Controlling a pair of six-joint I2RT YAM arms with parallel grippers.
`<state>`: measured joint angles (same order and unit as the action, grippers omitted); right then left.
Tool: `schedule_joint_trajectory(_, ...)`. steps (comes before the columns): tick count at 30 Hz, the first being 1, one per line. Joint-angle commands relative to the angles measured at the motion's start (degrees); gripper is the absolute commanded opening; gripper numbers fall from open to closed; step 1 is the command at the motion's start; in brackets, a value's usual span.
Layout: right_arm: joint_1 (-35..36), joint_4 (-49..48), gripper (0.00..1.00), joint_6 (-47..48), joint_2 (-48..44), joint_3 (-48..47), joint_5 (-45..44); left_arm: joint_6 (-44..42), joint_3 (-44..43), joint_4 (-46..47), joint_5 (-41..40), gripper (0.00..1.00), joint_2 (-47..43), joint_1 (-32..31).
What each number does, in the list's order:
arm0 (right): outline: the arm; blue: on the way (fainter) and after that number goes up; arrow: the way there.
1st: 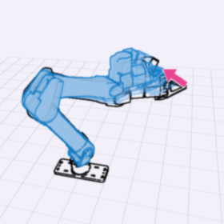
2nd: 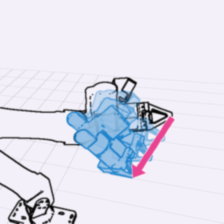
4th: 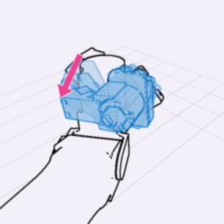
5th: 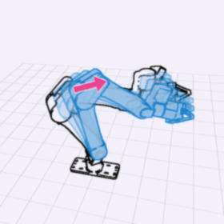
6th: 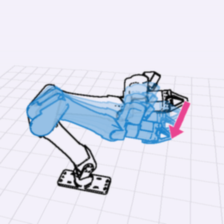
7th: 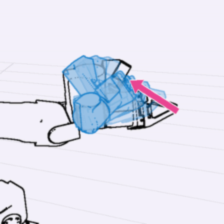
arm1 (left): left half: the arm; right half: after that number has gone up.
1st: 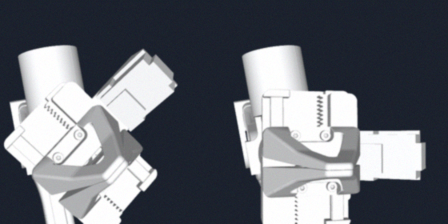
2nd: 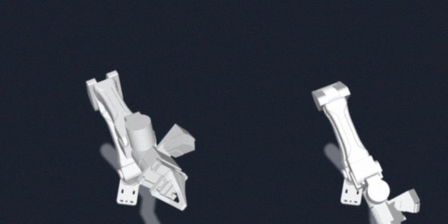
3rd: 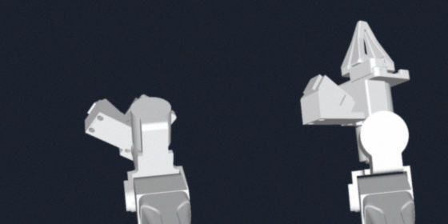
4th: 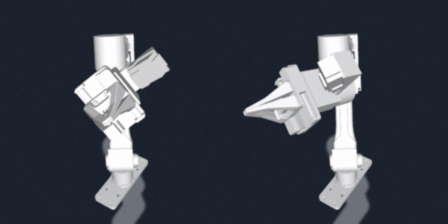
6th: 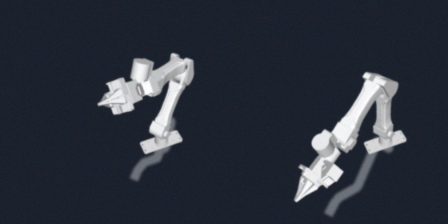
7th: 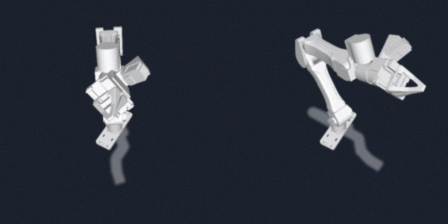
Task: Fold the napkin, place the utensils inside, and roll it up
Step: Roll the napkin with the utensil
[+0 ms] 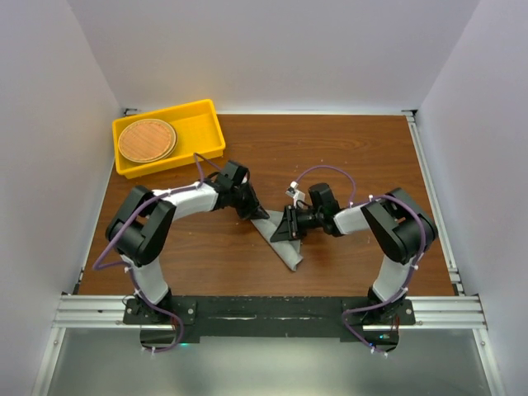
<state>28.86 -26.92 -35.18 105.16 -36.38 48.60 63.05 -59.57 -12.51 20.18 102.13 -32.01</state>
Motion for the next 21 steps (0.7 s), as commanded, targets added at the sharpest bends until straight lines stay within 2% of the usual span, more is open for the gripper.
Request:
schedule_joint_trajectory(1,0.1,19.8,0.29,4.2,-3.4,-1.2,-11.4,0.9,2.9,7.6,2.3,0.00,1.3,0.4)
schedule_joint_trajectory(7,0.1,25.4,0.36,4.0,-7.6,-3.2,-14.8,0.1,4.8,10.4,2.1,0.00,2.6,0.4)
schedule_joint_trajectory(11,0.4,32.4,0.51,7.2,-10.3,-6.0,-18.5,-1.4,4.2,10.9,1.5,0.00,4.9,0.5)
schedule_joint_trajectory(14,1.9,41.7,0.62,12.0,-14.8,-10.7,-23.2,-2.0,3.8,11.1,1.4,0.00,6.0,0.7)
schedule_joint_trajectory(15,2.6,46.9,0.64,14.7,-15.9,-12.1,-27.5,-2.0,3.8,11.1,1.5,0.00,6.1,0.8)
schedule_joint_trajectory(17,6.2,51.4,0.71,17.1,-18.1,-16.5,-32.6,-1.9,3.7,11.0,1.7,0.00,6.5,1.0)
schedule_joint_trajectory(18,7.7,55.0,0.73,18.7,-18.5,-17.8,-39.0,-2.0,3.4,10.7,1.9,0.00,6.7,1.1)
schedule_joint_trajectory(21,15.1,57.5,0.76,20.7,-18.5,-21.3,-49.0,-1.6,2.6,9.1,2.5,0.00,6.8,1.0)
